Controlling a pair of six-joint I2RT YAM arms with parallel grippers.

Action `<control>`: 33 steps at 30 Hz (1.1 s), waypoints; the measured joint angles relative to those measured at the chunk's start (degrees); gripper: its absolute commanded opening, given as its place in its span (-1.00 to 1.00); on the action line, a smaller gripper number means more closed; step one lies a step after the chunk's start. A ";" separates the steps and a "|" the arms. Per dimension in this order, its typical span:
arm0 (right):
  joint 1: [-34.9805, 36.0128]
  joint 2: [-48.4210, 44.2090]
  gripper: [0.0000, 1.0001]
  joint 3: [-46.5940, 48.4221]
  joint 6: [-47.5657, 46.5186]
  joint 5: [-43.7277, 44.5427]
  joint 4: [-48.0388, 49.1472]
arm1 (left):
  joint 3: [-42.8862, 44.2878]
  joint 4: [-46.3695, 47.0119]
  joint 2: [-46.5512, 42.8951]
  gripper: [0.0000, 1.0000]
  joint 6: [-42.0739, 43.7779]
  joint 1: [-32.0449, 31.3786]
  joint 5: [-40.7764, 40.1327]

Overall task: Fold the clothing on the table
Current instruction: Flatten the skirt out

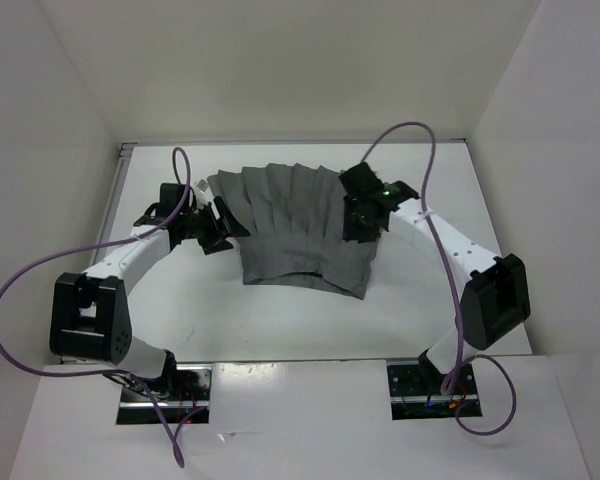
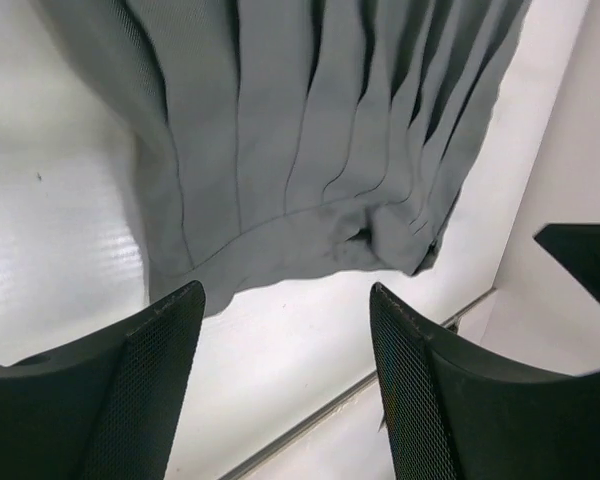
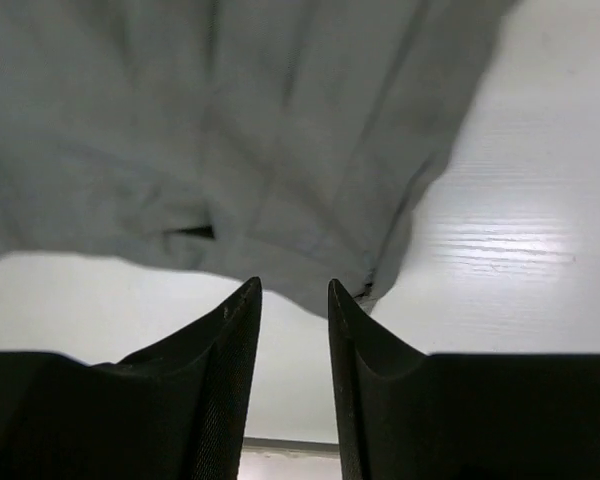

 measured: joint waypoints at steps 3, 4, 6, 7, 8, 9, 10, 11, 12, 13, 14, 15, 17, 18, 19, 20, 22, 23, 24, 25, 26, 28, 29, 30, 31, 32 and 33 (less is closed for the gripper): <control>8.41 1.03 -0.31 1.99 -3.58 3.21 -0.24 | -1.49 -0.72 0.24 0.48 0.26 -0.59 -0.04; 11.74 2.36 -0.31 2.40 -4.74 4.87 -0.31 | -1.60 -1.36 0.83 0.48 0.50 -0.59 -0.09; 16.28 6.08 -0.31 3.04 -6.27 7.39 -0.48 | -1.60 -1.92 1.86 0.48 1.38 -0.59 -0.39; 18.56 8.81 -0.31 3.43 -6.97 8.57 -0.46 | -1.60 -2.10 2.16 0.48 1.53 -0.59 -0.48; 20.41 11.39 -0.31 3.78 -7.37 9.88 -0.55 | -1.60 -2.23 2.38 0.48 1.62 -0.59 -0.52; 22.27 14.03 -0.28 4.17 -7.80 11.08 -0.74 | -1.60 -2.27 2.60 0.48 1.70 -0.59 -0.55; 23.80 16.44 -0.25 4.37 -8.13 12.02 -0.74 | -1.60 -2.29 2.71 0.48 1.79 -0.59 -0.55; 25.31 18.67 -0.23 4.37 -8.28 12.83 -0.90 | -1.60 -2.36 2.82 0.48 2.03 -0.59 -0.57; 26.64 20.63 -0.13 4.37 -8.41 13.64 -1.31 | -1.60 -2.40 2.84 0.48 2.40 -0.59 -0.57; 27.43 21.90 -0.01 4.37 -8.46 14.19 -1.62 | -1.60 -2.45 2.89 0.48 2.67 -0.59 -0.57; 27.98 23.15 0.06 4.39 -8.63 14.93 -1.86 | -1.60 -2.45 2.89 0.48 2.80 -0.59 -0.57; 28.17 23.87 0.09 4.39 -8.70 15.67 -2.08 | -1.60 -2.47 2.91 0.48 2.86 -0.59 -0.59; 28.11 24.35 0.13 4.55 -8.55 17.62 -2.64 | -1.60 -2.54 2.93 0.48 2.91 -0.59 -0.57; 28.11 24.35 0.13 4.81 -8.48 18.45 -3.17 | -1.60 -2.51 2.93 0.48 2.91 -0.59 -0.57; 28.09 24.35 0.13 5.27 -8.35 19.43 -3.58 | -1.60 -2.49 2.93 0.48 2.93 -0.59 -0.50; 28.02 24.35 0.13 5.70 -8.17 20.46 -3.72 | -1.60 -2.47 2.93 0.48 2.95 -0.59 -0.48; 27.98 24.35 0.13 6.10 -8.04 21.84 -3.87 | -1.60 -2.40 2.97 0.48 2.95 -0.59 -0.42; 27.98 24.35 0.13 6.21 -7.87 22.53 -4.00 | -1.60 -2.38 2.99 0.48 2.95 -0.59 -0.37; 28.00 24.35 0.13 6.21 -7.67 23.06 -4.07 | -1.60 -2.34 3.02 0.48 2.97 -0.59 -0.31; 27.98 24.35 0.13 6.21 -7.61 23.56 -4.20 | -1.60 -2.23 3.04 0.48 2.95 -0.59 -0.24; 27.98 24.35 0.10 6.21 -7.45 24.06 -4.37 | -1.60 -2.08 3.04 0.48 2.95 -0.59 -0.20; 28.00 24.37 0.05 6.21 -7.26 24.70 -4.48 | -1.60 -1.90 3.04 0.48 2.95 -0.59 -0.04; 27.98 24.39 -0.05 6.21 -7.10 25.00 -4.50 | -1.60 -1.81 3.04 0.48 2.97 -0.59 -0.02; 27.98 24.50 -0.15 6.21 -7.06 25.27 -4.55 | -1.60 -1.75 3.04 0.48 2.97 -0.59 -0.02; 28.00 24.61 -0.28 6.21 -6.88 25.42 -4.55 | -1.60 -1.70 3.04 0.48 2.97 -0.59 0.00; 27.98 24.90 -0.61 6.25 -6.73 25.62 -4.59 | -1.60 -1.68 3.06 0.48 2.97 -0.59 0.00; 27.98 25.18 -0.75 6.27 -6.73 25.88 -4.61 | -1.60 -1.66 3.08 0.48 2.97 -0.59 0.00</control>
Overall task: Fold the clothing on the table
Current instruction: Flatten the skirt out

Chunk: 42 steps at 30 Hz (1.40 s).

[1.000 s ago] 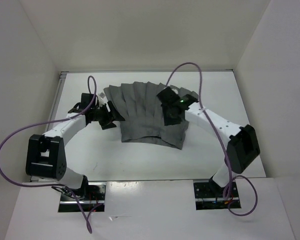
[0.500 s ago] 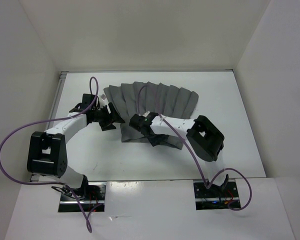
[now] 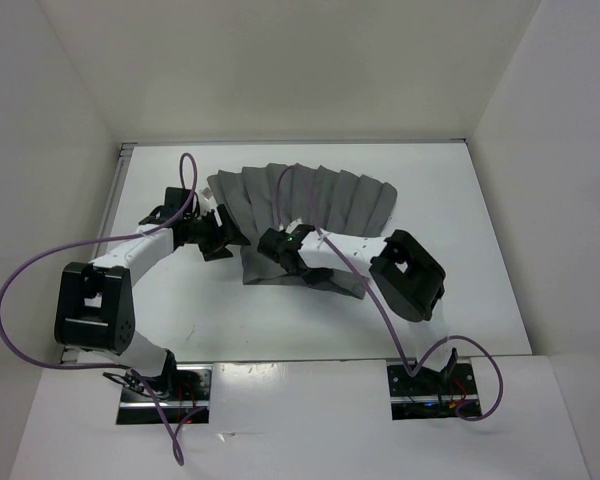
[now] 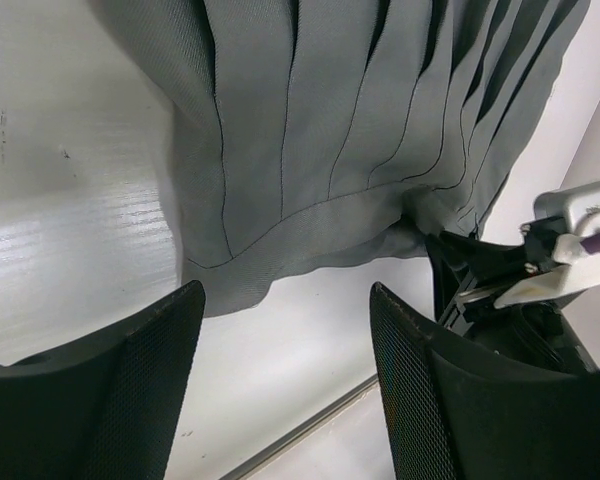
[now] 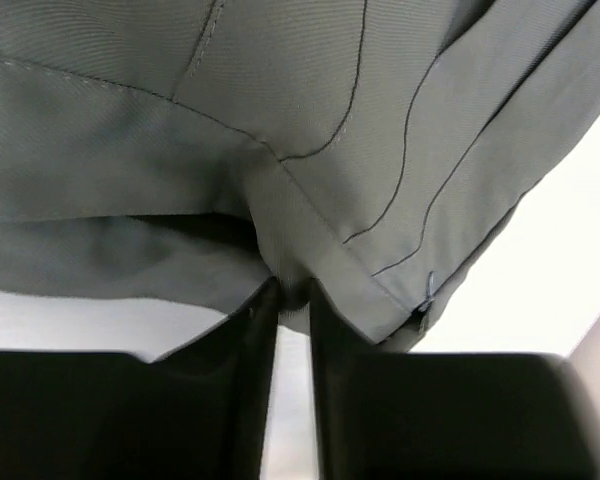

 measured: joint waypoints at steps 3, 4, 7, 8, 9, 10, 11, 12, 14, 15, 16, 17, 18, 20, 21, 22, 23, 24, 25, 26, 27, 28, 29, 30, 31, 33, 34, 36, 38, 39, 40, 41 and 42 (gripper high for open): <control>0.02 0.83 -1.00 0.00 0.61 0.79 -0.04 | 0.00 0.00 0.44 0.48 0.00 0.00 0.04; 0.00 0.92 -1.00 0.00 0.70 0.98 -0.04 | 0.00 0.00 0.63 0.48 0.00 0.00 0.13; 0.00 0.96 -1.00 0.00 1.29 1.88 -0.17 | 0.00 0.02 0.85 0.48 0.00 0.02 0.48; 0.02 0.96 -1.00 0.00 1.44 2.16 -0.26 | 0.00 0.04 0.85 0.48 0.00 0.07 0.63; 0.02 0.94 -1.00 0.07 1.70 2.49 -0.52 | 0.00 0.04 0.85 0.48 0.00 0.13 0.76; 0.02 0.79 -1.00 0.22 2.10 2.60 -0.94 | 0.00 0.04 0.85 0.48 0.00 0.15 0.81; 0.00 0.31 -1.00 0.44 2.49 2.56 -1.57 | 0.00 0.04 0.85 0.48 0.00 0.17 0.85; 0.00 -0.31 -1.00 0.61 2.69 2.54 -1.97 | 0.00 0.07 0.85 0.48 0.00 0.24 0.87; 0.00 -3.15 -1.00 1.60 2.64 2.01 -3.41 | 0.00 0.04 0.85 0.48 0.00 0.48 1.01; 0.00 -4.66 -1.00 2.32 2.60 1.51 -3.93 | 0.00 0.07 0.85 0.48 0.00 0.61 1.03; 0.00 -6.56 -1.00 3.02 2.54 0.72 -4.20 | 0.00 0.09 0.85 0.48 0.00 0.72 1.05; 0.00 -8.70 -1.00 3.76 2.47 -0.02 -4.57 | -0.04 0.11 0.85 0.48 0.00 0.79 1.05; 0.00 -10.64 -1.00 4.37 2.38 -0.85 -4.85 | -0.11 0.17 0.85 0.48 0.00 0.85 1.05; 0.00 -14.10 -1.00 5.09 2.12 -2.89 -5.14 | -0.37 0.31 0.85 0.48 0.00 0.90 1.05; 0.00 -15.10 -1.00 4.90 2.01 -4.17 -5.20 | -0.63 0.44 0.83 0.48 0.02 0.90 1.03; 0.00 -15.89 -1.00 4.35 1.81 -5.68 -5.29 | -0.74 0.42 0.81 0.48 0.00 0.90 1.03; 0.00 -16.44 -0.96 3.19 1.77 -7.67 -5.29 | -1.05 0.46 0.79 0.48 0.02 0.90 1.03; 0.00 -16.50 -0.92 2.34 1.77 -9.09 -5.53 | -1.38 0.44 0.70 0.48 0.00 0.90 1.03; 0.00 -16.44 -0.84 1.38 1.66 -10.71 -5.88 | -1.64 0.42 0.59 0.48 0.02 0.90 1.03; -0.11 -16.26 -0.49 0.20 1.70 -12.22 -6.19 | -2.03 0.37 0.46 0.48 0.02 0.90 1.03; -0.13 -16.17 -0.35 -0.98 1.95 -13.53 -6.80 | -2.27 0.37 0.35 0.48 0.02 0.90 1.03; -0.13 -16.17 -0.35 -2.12 2.16 -14.69 -7.39 | -2.47 0.33 0.24 0.48 0.02 0.90 1.01; -0.13 -16.15 -0.35 -3.67 2.86 -15.93 -8.22 | -2.60 0.17 0.17 0.48 0.02 0.90 1.01; -0.13 -16.09 -0.26 -4.90 3.61 -17.09 -9.38 | -2.62 -0.02 0.17 0.48 0.02 0.90 1.01; -0.13 -16.02 -0.09 -5.53 4.24 -17.57 -10.19 | -2.64 -0.07 0.17 0.48 0.04 0.90 0.98; -0.37 -15.93 0.09 -5.81 6.80 -17.51 -12.61 | -2.69 -0.15 -0.02 0.48 0.09 0.98 0.98; -0.66 -16.09 0.15 -5.77 8.13 -17.16 -13.46 | -2.71 -0.15 -0.17 0.48 0.09 1.05 0.92; -2.25 -16.79 0.19 -5.75 10.21 -16.90 -14.64 | -3.08 -0.17 -0.76 0.48 0.09 1.29 0.79; -6.93 -18.69 0.21 -6.16 11.80 -17.75 -14.29 | -3.23 -0.15 -0.92 0.48 0.11 1.33 0.72; -9.92 -20.17 0.21 -6.95 12.28 -18.47 -13.66 | -3.26 -0.15 -0.94 0.48 0.09 1.36 0.72; -12.98 -22.10 0.21 -8.79 12.57 -19.54 -11.89 | -3.32 -0.15 -0.92 0.48 0.09 1.36 0.74; -15.96 -24.13 0.21 -10.91 12.87 -21.20 -10.34 | -3.34 -0.26 -0.92 0.48 0.09 1.36 0.74; -19.85 -26.40 0.21 -13.64 13.16 -24.15 -8.52 | -3.37 -0.22 -0.92 0.48 0.11 1.36 0.74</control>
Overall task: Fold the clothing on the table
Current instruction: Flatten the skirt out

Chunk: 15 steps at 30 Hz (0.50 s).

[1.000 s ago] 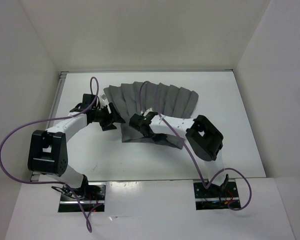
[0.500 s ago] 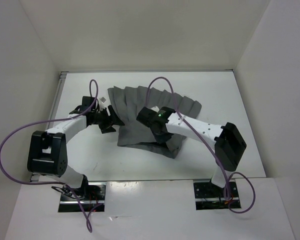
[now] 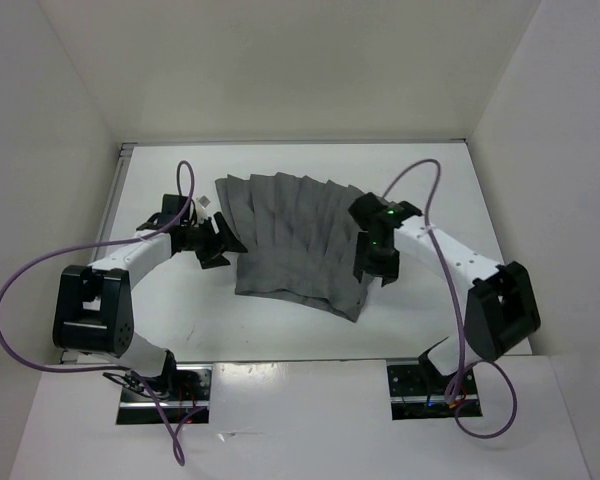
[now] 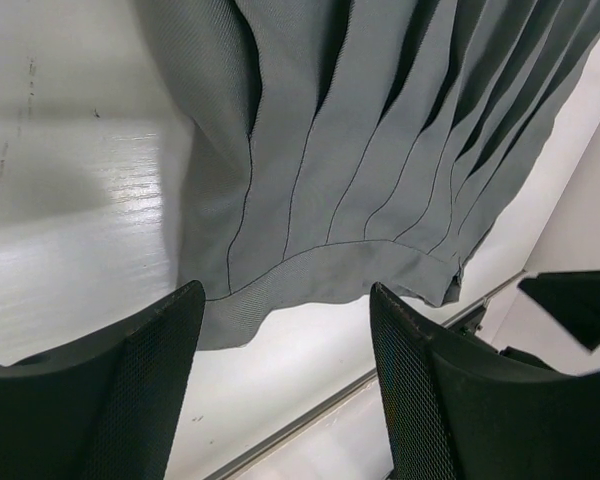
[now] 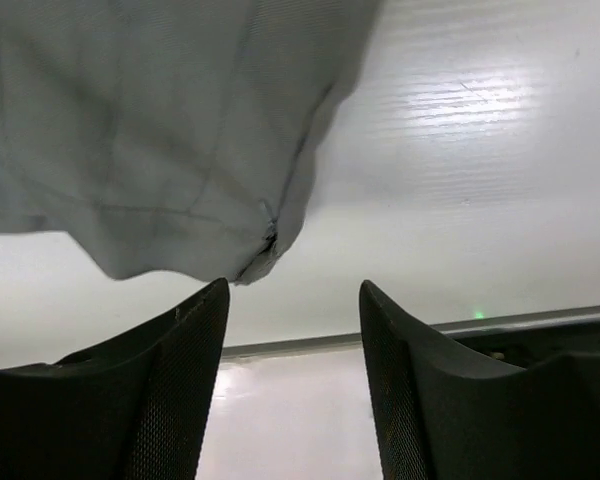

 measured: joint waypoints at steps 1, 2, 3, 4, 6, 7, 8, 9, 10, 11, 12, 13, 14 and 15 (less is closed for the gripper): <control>-3.37 -2.08 0.19 -2.95 0.28 -2.54 2.23 | -0.07 0.07 -0.02 0.48 0.00 0.00 0.02; -6.29 -3.61 0.19 -5.64 0.52 -4.72 3.98 | -0.13 0.00 -0.02 0.48 -0.02 0.00 0.02; -8.07 -4.22 0.19 -7.41 0.85 -6.40 4.76 | -0.28 0.04 -0.04 0.48 0.00 0.00 0.02; -9.01 -4.15 0.19 -8.50 1.03 -7.98 5.09 | -0.48 0.07 -0.13 0.48 -0.02 0.00 0.00; -9.18 -2.67 0.19 -9.01 1.11 -10.86 6.45 | -0.96 0.02 -0.57 0.48 -0.07 0.00 0.02; -9.14 -1.79 0.19 -9.01 1.11 -12.31 7.61 | -1.14 0.02 -0.79 0.48 -0.04 0.00 0.00; -9.11 -0.87 0.19 -9.01 1.07 -13.57 8.81 | -1.18 0.02 -0.87 0.48 -0.04 0.00 0.02; -9.09 0.35 0.16 -8.90 0.87 -14.97 10.01 | -1.20 0.11 -0.92 0.48 -0.04 0.00 0.02; -9.09 1.16 0.16 -8.87 0.76 -15.69 10.69 | -1.22 0.13 -0.96 0.48 -0.04 0.00 0.00; -9.09 3.08 0.16 -8.79 0.48 -17.33 11.89 | -1.25 0.13 -1.05 0.48 -0.04 0.00 0.02; -9.09 4.17 0.16 -8.79 0.37 -18.10 12.50 | -1.25 0.15 -1.09 0.48 -0.04 0.00 0.02; -9.09 5.05 0.16 -8.79 0.24 -18.82 12.85 | -1.25 0.13 -1.16 0.48 -0.04 0.00 0.02; -9.09 5.75 0.14 -8.79 0.17 -19.39 13.11 | -1.25 0.15 -1.22 0.48 -0.04 0.00 0.02; -9.09 6.14 0.14 -8.79 0.02 -19.85 13.25 | -1.25 0.15 -1.33 0.48 -0.04 0.00 0.02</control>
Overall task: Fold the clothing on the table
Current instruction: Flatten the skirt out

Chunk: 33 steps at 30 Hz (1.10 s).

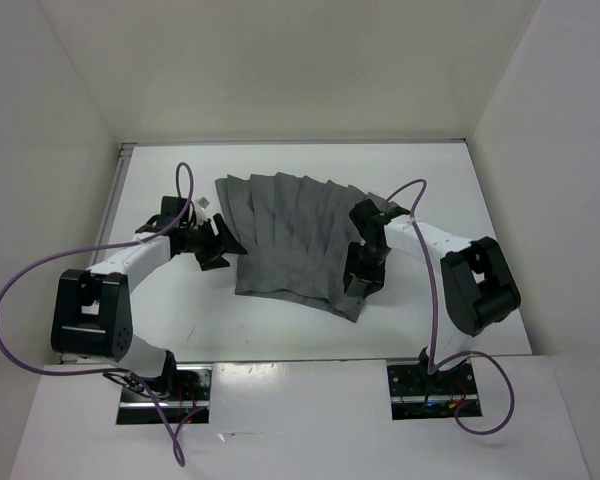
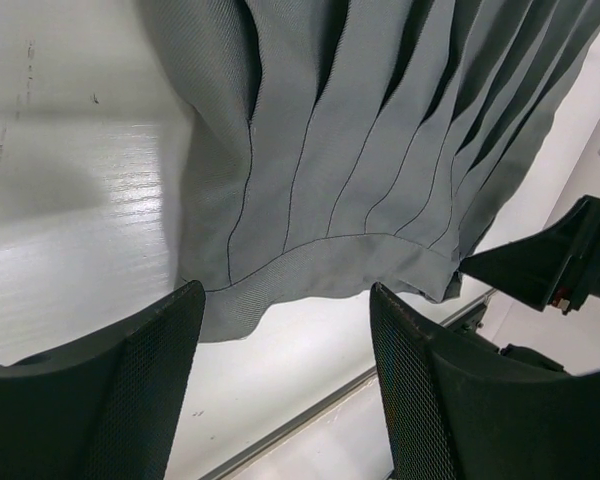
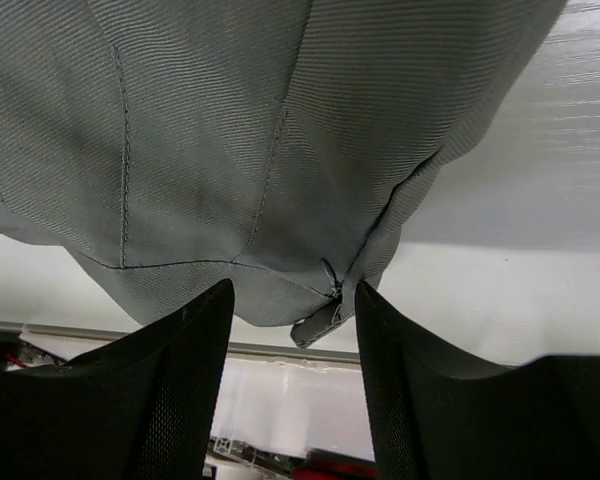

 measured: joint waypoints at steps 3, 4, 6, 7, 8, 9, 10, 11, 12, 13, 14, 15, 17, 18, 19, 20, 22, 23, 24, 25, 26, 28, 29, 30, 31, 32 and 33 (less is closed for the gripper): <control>0.00 0.22 0.14 0.00 -0.04 -1.20 0.00 | 0.00 0.00 -0.35 0.48 0.00 0.00 0.00; -0.02 0.22 0.14 -0.09 -0.04 -1.51 0.02 | -0.07 0.02 -0.50 0.48 0.00 0.00 0.00; 0.00 0.22 0.12 -0.37 -0.04 -1.81 -0.22 | -0.33 0.04 -0.85 0.48 0.00 0.00 0.00; 0.00 0.20 0.11 -0.63 -0.07 -1.88 -0.26 | -0.48 0.07 -0.96 0.48 0.00 0.00 0.00; 0.00 0.20 0.11 -0.98 -0.07 -1.92 -0.33 | -0.61 0.04 -1.05 0.48 0.00 0.00 0.00; 0.00 0.20 0.11 -1.36 -0.07 -1.95 -0.57 | -0.68 -0.02 -1.11 0.48 0.00 0.00 0.00; 0.00 0.20 0.11 -1.84 -0.07 -1.95 -0.76 | -0.74 0.02 -1.14 0.48 0.00 0.00 0.00; 0.00 0.20 0.11 -2.21 -0.07 -1.90 -1.14 | -0.76 0.04 -1.14 0.48 0.00 0.00 0.00; 0.00 0.20 0.11 -2.51 -0.07 -1.81 -1.46 | -0.83 0.07 -1.16 0.48 -0.02 0.00 0.00; 0.00 0.17 0.11 -2.86 -0.07 -1.70 -1.57 | -0.92 0.04 -1.16 0.48 -0.07 0.00 0.00; 0.00 0.15 0.11 -3.10 -0.09 -1.66 -1.97 | -1.05 0.02 -1.22 0.48 -0.07 0.00 0.00; 0.00 0.15 0.11 -3.26 -0.09 -1.51 -2.19 | -1.16 0.02 -1.27 0.48 -0.07 0.00 0.00; 0.00 0.11 0.11 -3.61 -0.09 -1.38 -2.23 | -1.31 0.02 -1.36 0.48 -0.07 0.00 0.00; 0.00 0.11 0.09 -3.89 -0.09 -1.31 -2.19 | -1.38 0.02 -1.44 0.48 -0.13 0.00 0.00; 0.00 0.11 0.09 -4.07 -0.11 -1.33 -2.25 | -1.46 0.04 -1.60 0.48 -0.20 0.00 0.00; 0.00 0.15 0.06 -4.28 -0.11 -1.33 -2.19 | -1.53 0.04 -1.79 0.48 -0.22 0.00 0.00; 0.00 0.59 -0.11 -4.33 -0.15 -1.42 -1.90 | -1.73 0.04 -2.05 0.48 -0.22 0.00 0.00; 0.00 1.27 -0.46 -4.28 -0.39 -1.60 -1.57 | -1.75 0.04 -2.10 0.48 -0.22 0.00 -0.02; 0.00 2.38 -0.75 -4.13 -0.81 -1.73 -1.27 | -1.81 0.04 -2.10 0.48 -0.22 0.00 -0.11; 0.02 3.52 -1.00 -4.02 -1.03 -1.95 -0.96 | -1.92 0.02 -2.12 0.48 -0.24 0.00 -0.28; 0.13 4.74 -1.00 -3.85 -1.05 -2.32 -0.81 | -2.12 -0.02 -2.21 0.48 -0.24 0.00 -0.74; 0.11 5.53 -1.00 -3.37 -1.05 -2.91 -1.31 | -2.56 -0.35 -2.47 0.48 -0.20 0.00 -1.79; 0.13 5.20 -1.00 -3.37 -1.07 -2.67 -1.42 | -2.78 -0.52 -2.51 0.48 -0.20 0.00 -2.29; 0.17 4.94 -1.00 -3.37 -1.07 -2.36 -1.38 | -3.04 -0.61 -2.51 0.46 -0.20 0.00 -2.97; 0.22 4.66 -1.00 -3.37 -1.05 -1.88 -1.38 | -3.37 -0.79 -2.51 0.42 -0.17 -0.02 -3.52; 0.22 4.46 -1.00 -3.30 -1.05 -1.46 -1.40 | -3.76 -0.96 -2.51 0.37 -0.26 -0.04 -4.15; 0.22 4.28 -1.00 -3.19 -1.05 -1.09 -1.40 | -4.15 -1.16 -2.51 0.25 -0.39 -0.11 -4.83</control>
